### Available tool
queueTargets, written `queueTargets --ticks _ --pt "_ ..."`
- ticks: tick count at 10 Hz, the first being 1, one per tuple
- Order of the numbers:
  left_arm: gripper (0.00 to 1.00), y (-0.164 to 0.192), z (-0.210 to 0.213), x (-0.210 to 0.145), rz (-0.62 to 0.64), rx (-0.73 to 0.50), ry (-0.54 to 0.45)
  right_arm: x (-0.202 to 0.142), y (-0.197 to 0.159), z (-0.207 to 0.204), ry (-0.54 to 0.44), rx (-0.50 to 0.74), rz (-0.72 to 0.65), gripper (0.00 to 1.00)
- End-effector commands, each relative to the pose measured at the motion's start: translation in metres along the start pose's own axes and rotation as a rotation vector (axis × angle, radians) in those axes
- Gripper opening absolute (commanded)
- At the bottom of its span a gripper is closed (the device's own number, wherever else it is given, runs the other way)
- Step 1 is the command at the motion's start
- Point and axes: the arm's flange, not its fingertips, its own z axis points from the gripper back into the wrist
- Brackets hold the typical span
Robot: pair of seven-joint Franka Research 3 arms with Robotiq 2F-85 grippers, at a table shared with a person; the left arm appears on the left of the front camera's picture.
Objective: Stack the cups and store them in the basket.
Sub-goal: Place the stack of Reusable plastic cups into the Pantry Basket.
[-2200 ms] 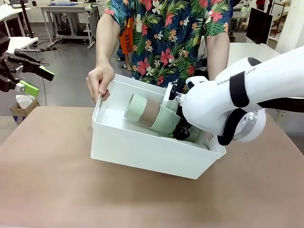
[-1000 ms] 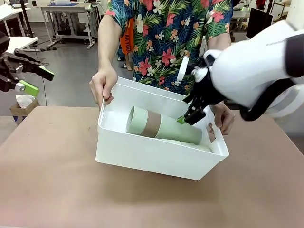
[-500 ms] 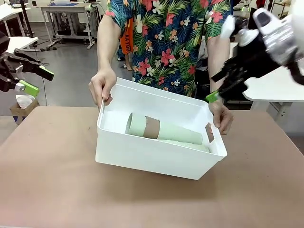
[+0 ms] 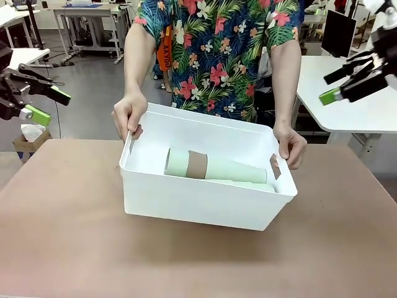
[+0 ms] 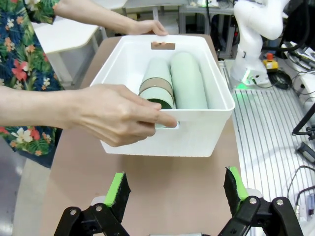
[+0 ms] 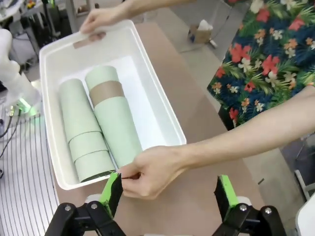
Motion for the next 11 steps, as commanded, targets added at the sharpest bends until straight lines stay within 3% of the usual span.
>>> queueTargets --ticks 1,3,4,11 --pt "1.0 0.0001 0.0013 0.0034 0.01 -0.003 -0.016 -0.0026 -0.0072 0.0082 -0.053 0.067 0.03 1.0" --pt "1.0 0.0001 0.0013 0.0034 0.01 -0.003 -0.016 -0.0045 -0.0072 0.0134 -0.081 0.156 0.073 1.0" --pt "1.0 0.0001 0.0013 0.0034 0.01 -0.003 -0.016 -0.0036 -0.0043 0.01 -0.035 0.045 0.024 1.0" --pt "1.0 0.0001 0.0013 0.0034 0.01 -0.003 -0.016 -0.0036 -0.0043 0.01 -0.035 0.045 0.024 1.0"
